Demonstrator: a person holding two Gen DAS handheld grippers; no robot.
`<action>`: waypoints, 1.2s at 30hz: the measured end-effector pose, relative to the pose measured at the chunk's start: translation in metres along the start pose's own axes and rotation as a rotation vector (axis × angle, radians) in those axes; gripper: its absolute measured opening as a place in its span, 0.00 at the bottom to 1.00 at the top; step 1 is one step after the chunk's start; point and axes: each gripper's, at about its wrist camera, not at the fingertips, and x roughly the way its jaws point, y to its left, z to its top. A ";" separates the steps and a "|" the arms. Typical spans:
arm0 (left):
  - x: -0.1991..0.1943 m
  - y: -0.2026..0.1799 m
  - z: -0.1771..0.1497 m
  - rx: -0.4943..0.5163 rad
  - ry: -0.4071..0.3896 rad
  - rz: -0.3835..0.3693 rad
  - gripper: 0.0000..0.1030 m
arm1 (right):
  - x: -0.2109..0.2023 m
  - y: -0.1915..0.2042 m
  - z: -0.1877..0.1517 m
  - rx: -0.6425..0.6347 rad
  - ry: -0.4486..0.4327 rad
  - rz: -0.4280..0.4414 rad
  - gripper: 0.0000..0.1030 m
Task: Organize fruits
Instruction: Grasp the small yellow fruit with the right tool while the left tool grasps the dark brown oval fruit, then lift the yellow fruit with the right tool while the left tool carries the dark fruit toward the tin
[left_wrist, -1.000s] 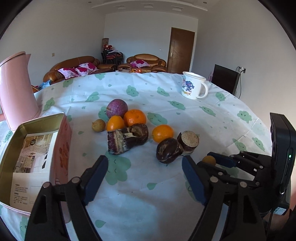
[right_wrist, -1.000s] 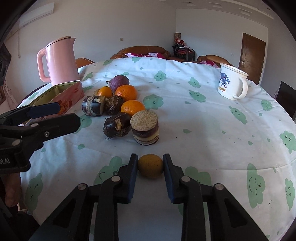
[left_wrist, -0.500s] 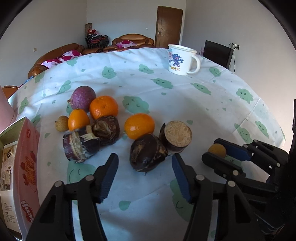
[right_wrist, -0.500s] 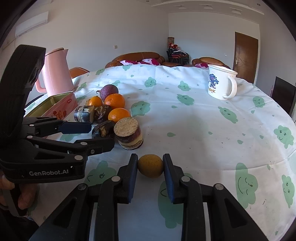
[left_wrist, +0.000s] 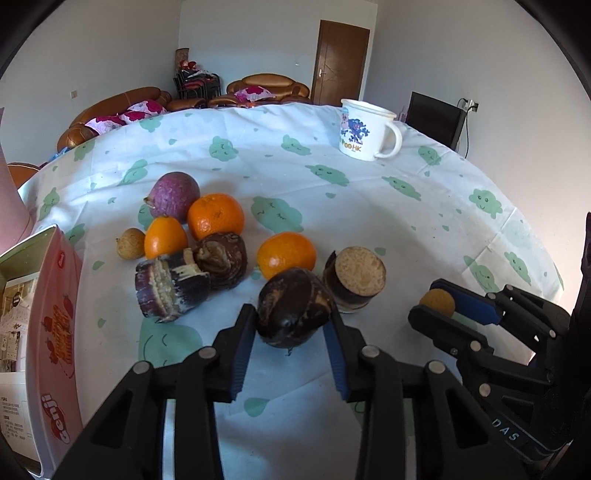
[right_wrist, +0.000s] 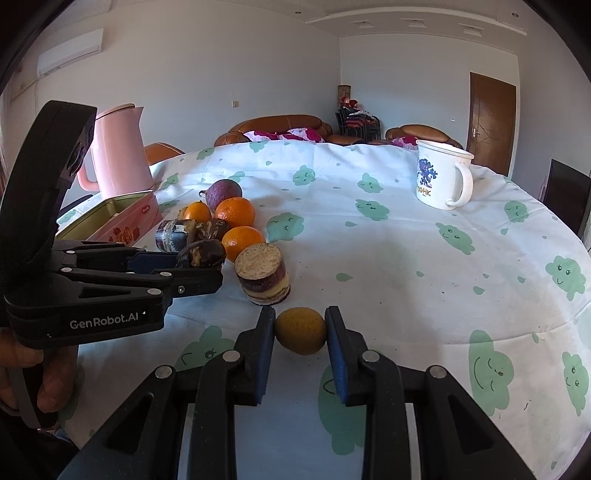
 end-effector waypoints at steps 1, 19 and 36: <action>-0.002 0.001 0.000 0.000 -0.010 -0.001 0.37 | -0.001 0.000 0.000 -0.001 -0.005 -0.001 0.29; -0.029 0.003 -0.007 0.003 -0.153 0.007 0.37 | -0.015 0.008 0.009 -0.025 -0.102 -0.005 0.29; -0.045 0.006 -0.011 -0.011 -0.247 0.034 0.37 | -0.021 0.016 0.015 -0.038 -0.165 0.010 0.29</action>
